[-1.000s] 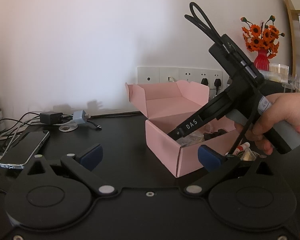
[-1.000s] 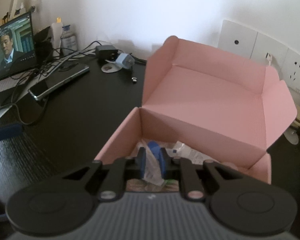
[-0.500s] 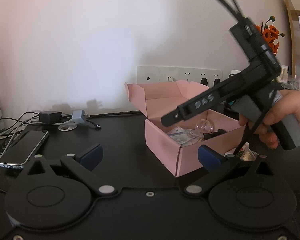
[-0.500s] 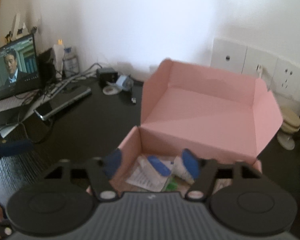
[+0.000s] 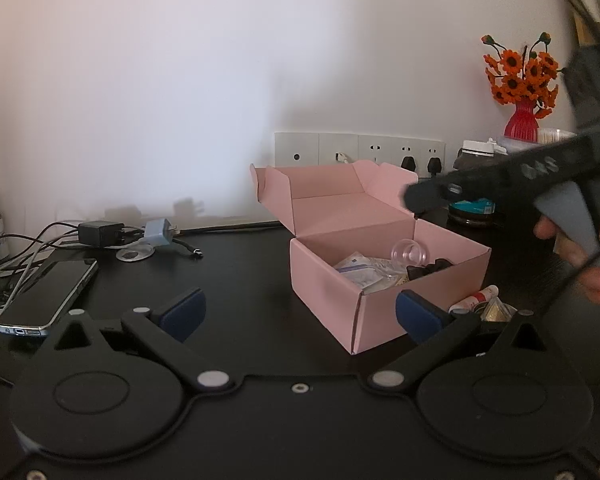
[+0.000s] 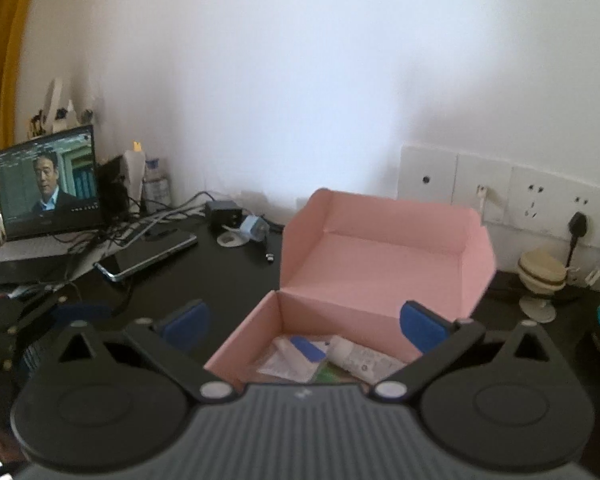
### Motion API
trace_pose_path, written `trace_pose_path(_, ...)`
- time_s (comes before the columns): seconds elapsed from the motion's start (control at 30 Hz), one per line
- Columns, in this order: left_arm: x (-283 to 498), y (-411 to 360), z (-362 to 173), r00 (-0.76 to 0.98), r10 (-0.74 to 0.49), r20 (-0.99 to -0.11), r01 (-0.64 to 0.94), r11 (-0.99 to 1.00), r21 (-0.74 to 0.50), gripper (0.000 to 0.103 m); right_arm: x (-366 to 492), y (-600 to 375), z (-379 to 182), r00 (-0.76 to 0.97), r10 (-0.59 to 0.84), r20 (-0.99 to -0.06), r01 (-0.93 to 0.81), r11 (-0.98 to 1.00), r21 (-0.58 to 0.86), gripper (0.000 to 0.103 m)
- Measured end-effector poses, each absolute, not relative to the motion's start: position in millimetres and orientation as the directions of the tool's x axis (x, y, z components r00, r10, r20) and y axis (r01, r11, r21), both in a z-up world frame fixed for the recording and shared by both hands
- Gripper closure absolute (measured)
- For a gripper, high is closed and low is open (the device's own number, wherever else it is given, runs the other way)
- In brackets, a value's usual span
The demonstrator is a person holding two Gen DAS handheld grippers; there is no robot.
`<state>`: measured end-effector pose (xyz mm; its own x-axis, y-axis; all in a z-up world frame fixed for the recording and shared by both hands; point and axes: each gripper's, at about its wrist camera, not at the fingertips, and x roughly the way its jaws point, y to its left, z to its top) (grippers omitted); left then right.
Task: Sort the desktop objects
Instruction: 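Withdraw the right tool up and away from the pink box, then move the left tool down toward the lavender tube and clear tube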
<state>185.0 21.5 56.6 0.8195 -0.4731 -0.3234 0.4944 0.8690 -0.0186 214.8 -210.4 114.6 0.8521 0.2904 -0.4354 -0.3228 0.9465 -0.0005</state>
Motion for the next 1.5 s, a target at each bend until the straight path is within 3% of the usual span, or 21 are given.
trace_pose_path(0.47, 185.6, 23.0, 56.3, 0.826, -0.462, -0.324, 0.48, 0.877, -0.028, 0.0, 145.2, -250.4, 83.3, 0.897, 0.24, -0.372, -0.25, 0.968, 0.02, 0.001)
trace_pose_path(1.3, 186.9, 23.6, 56.2, 0.851, -0.399, -0.342, 0.413, 0.91, -0.033, 0.0, 112.5, -299.4, 50.4, 0.922, 0.264, -0.284, -0.194, 0.948, 0.252, 0.001)
trace_pose_path(1.5, 177.6, 15.5, 55.9, 0.864, -0.377, -0.334, 0.41, 0.911, 0.033, 0.0, 112.6, -310.3, 47.9, 0.923, 0.28, -0.263, -0.188, 0.927, 0.326, 0.001)
